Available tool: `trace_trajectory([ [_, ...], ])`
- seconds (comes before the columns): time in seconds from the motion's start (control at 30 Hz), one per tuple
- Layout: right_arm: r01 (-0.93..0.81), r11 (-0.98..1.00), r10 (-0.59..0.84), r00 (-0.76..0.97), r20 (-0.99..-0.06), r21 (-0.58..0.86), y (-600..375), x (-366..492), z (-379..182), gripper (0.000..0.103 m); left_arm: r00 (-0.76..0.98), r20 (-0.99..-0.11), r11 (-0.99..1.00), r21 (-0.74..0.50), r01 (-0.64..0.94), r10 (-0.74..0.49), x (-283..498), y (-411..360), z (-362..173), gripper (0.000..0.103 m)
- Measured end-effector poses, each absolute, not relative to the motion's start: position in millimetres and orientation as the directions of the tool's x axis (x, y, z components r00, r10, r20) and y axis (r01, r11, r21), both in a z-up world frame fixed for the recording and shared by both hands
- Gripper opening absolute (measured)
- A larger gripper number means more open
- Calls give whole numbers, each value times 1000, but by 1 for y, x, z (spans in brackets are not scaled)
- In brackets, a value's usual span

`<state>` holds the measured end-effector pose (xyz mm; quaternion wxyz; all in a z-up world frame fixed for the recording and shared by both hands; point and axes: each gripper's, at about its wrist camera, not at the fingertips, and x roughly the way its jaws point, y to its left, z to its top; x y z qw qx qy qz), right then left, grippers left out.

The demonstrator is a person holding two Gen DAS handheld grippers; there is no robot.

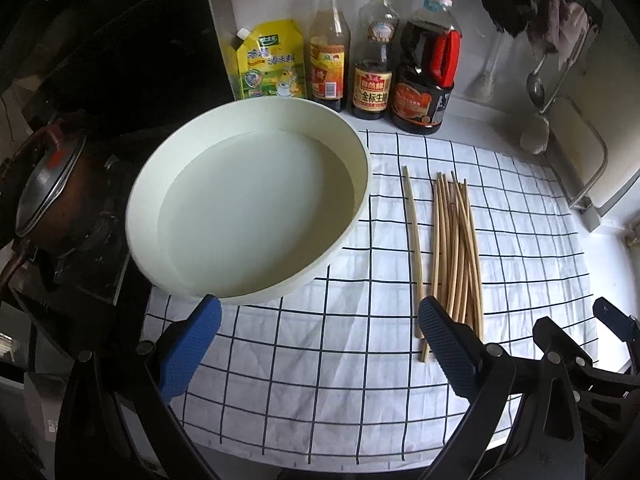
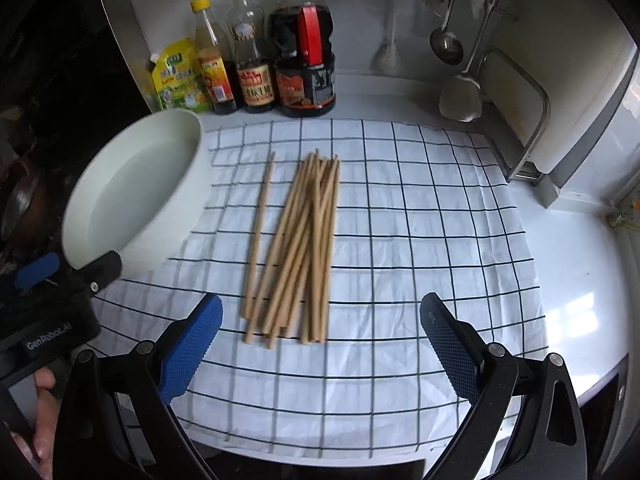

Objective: Organize utensils
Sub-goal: 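Grasp one wooden chopstick with the left tool while the right tool grasps another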

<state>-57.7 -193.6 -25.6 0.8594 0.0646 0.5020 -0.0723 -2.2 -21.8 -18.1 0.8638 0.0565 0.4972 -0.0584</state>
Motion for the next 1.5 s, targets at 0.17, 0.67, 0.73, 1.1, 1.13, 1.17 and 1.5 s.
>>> trace_trajectory([
  [0.17,190,982,-88,464,-882,1,-214,-50,-56,95,522,-852,980,70,184,-38,-1,-37,-39,97],
  [0.67,214,977,-77,417,-905,16,-252,-4,-133,94,531,-841,975,14,221,-108,12,-71,-89,97],
  [0.73,208,978,-82,418,-905,7,-252,1,-136,94,533,-839,976,9,217,-110,14,-72,-93,97],
  [1.1,191,979,-145,412,-900,-71,-249,19,-142,94,524,-848,975,41,216,-81,27,-79,-105,97],
  [1.13,185,980,-141,410,-901,-69,-248,20,-142,94,523,-849,976,43,214,-77,27,-80,-105,97],
  [1.17,182,981,-139,408,-903,-69,-247,21,-143,94,522,-850,976,48,211,-71,28,-81,-106,97],
  [1.5,189,976,-174,392,-903,-106,-261,25,-145,94,508,-858,978,37,207,-75,32,-89,-111,97],
])
